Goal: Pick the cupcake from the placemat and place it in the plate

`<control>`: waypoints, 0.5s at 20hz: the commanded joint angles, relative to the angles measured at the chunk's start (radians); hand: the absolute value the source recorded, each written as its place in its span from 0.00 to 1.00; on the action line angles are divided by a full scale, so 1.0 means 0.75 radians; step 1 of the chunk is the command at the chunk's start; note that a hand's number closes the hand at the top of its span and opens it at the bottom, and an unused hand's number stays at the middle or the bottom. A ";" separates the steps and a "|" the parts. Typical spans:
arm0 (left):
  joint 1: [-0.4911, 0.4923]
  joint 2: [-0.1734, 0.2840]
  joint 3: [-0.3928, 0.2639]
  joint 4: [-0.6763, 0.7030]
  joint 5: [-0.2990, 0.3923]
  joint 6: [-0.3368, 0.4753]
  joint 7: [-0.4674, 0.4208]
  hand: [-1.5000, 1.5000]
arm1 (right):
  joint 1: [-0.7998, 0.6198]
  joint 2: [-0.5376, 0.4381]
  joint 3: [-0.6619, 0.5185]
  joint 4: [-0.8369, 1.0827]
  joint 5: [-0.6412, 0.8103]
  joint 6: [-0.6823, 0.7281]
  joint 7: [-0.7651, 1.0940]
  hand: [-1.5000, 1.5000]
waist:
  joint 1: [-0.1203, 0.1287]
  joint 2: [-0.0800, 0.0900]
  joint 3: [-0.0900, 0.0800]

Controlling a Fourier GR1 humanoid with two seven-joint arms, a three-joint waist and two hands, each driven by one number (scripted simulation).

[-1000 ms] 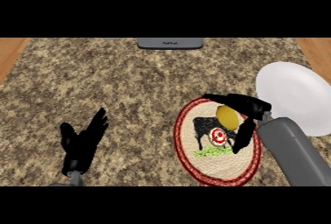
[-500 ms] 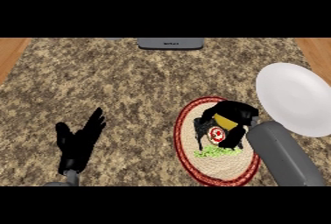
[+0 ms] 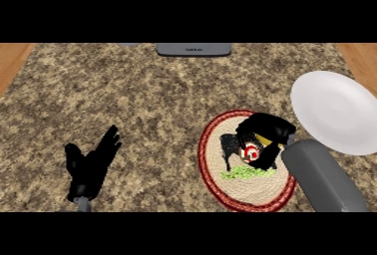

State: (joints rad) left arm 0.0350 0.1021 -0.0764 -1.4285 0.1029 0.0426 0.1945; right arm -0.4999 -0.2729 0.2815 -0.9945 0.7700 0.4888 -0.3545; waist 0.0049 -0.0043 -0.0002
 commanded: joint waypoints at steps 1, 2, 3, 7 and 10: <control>-0.006 -0.029 -0.019 -0.045 -0.016 0.043 0.075 0.50 | -0.038 0.046 -0.128 -0.016 -0.077 -0.055 0.002 1.00 | -0.001 0.005 0.001; -0.010 -0.006 -0.019 -0.048 -0.022 0.025 0.060 0.50 | 0.047 0.059 -0.158 -0.101 -0.124 -0.124 -0.036 1.00 | -0.017 0.001 0.001; -0.024 -0.008 -0.002 -0.040 -0.006 0.027 0.060 0.50 | -0.095 0.120 -0.314 0.032 -0.099 -0.272 0.260 1.00 | 0.004 0.009 0.002; 0.000 0.003 0.008 -0.027 -0.011 0.026 0.030 0.50 | -0.146 -0.027 -0.524 0.088 -0.001 -0.550 0.645 1.00 | -0.039 0.025 -0.009; -0.003 0.003 0.007 -0.041 -0.011 0.026 0.026 0.50 | -0.201 -0.079 -0.606 0.086 0.077 -0.737 0.852 1.00 | -0.024 0.022 -0.016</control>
State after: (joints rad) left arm 0.0297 0.1012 -0.0742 -1.4529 0.0962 0.0595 0.2173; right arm -0.6041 -0.2881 -0.0717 -0.9428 0.7767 0.0988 0.0883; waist -0.0140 0.0111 -0.0068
